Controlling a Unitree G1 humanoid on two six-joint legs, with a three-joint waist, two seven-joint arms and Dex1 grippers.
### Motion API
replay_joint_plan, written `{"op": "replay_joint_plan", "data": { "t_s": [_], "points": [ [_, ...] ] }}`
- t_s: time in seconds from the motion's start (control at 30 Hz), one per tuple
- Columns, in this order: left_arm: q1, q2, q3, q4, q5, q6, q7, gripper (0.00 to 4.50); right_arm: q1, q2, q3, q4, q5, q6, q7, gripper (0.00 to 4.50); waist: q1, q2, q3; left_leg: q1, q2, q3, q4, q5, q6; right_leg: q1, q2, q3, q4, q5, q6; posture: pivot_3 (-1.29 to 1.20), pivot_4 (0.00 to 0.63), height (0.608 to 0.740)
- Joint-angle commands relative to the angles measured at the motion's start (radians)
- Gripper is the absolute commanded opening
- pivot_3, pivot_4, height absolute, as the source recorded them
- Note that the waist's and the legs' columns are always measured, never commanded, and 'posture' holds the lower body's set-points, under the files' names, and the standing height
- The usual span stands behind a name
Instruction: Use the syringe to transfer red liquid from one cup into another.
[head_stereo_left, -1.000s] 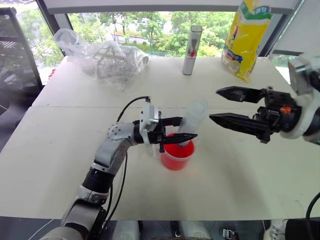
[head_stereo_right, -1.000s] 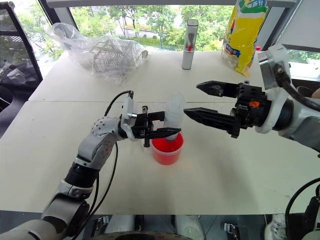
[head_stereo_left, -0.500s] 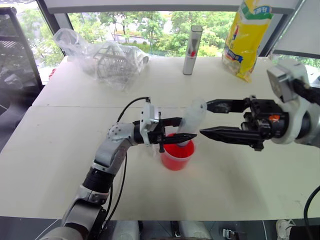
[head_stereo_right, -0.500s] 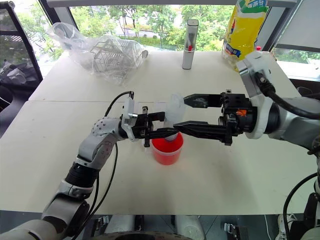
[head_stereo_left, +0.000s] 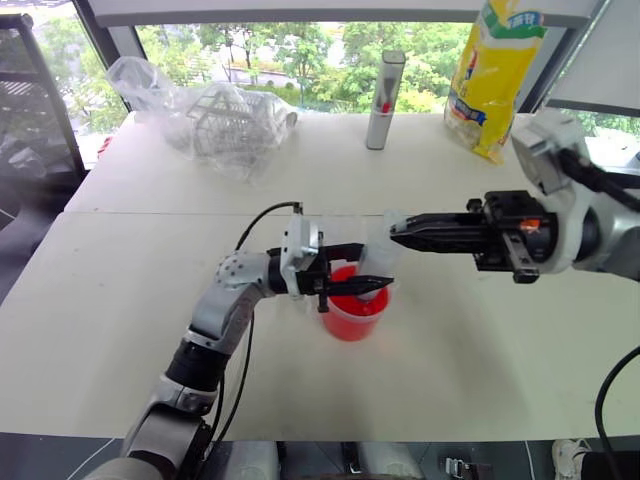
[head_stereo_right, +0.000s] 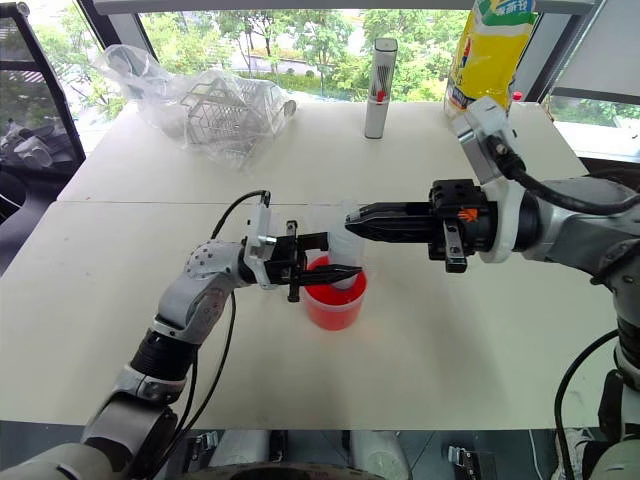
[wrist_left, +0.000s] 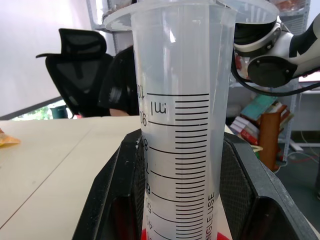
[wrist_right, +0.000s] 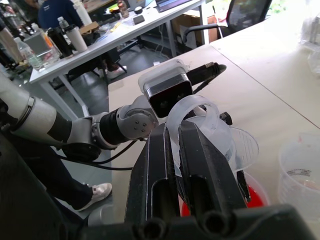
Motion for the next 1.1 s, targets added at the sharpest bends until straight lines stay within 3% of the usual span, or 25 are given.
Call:
{"op": "replay_joint_plan", "data": {
  "t_s": [0.03, 1.1],
  "points": [
    [0.002, -0.001, 0.005, -0.021, 0.000, -0.008, 0.011, 1.42, -0.028, 0.015, 0.011, 0.001, -0.022, -0.018, 0.037, 0.06, 0.000, 0.000, 0.000, 0.000, 0.000, 0.000, 0.000, 0.000, 0.000, 0.000, 0.000, 0.000, 0.000, 0.000, 0.000, 0.00, 0.150, 0.740],
    [0.057, 0.030, -0.028, -0.060, -0.013, 0.033, 0.026, 1.42, -0.262, 0.126, -0.041, 0.095, 0.058, 0.076, -0.089, 0.06, -0.001, 0.001, 0.000, -0.001, 0.000, 0.000, -0.001, -0.001, 0.001, -0.001, -0.001, 0.000, 0.000, 0.000, 0.000, 0.00, 0.150, 0.740]
  ]
}}
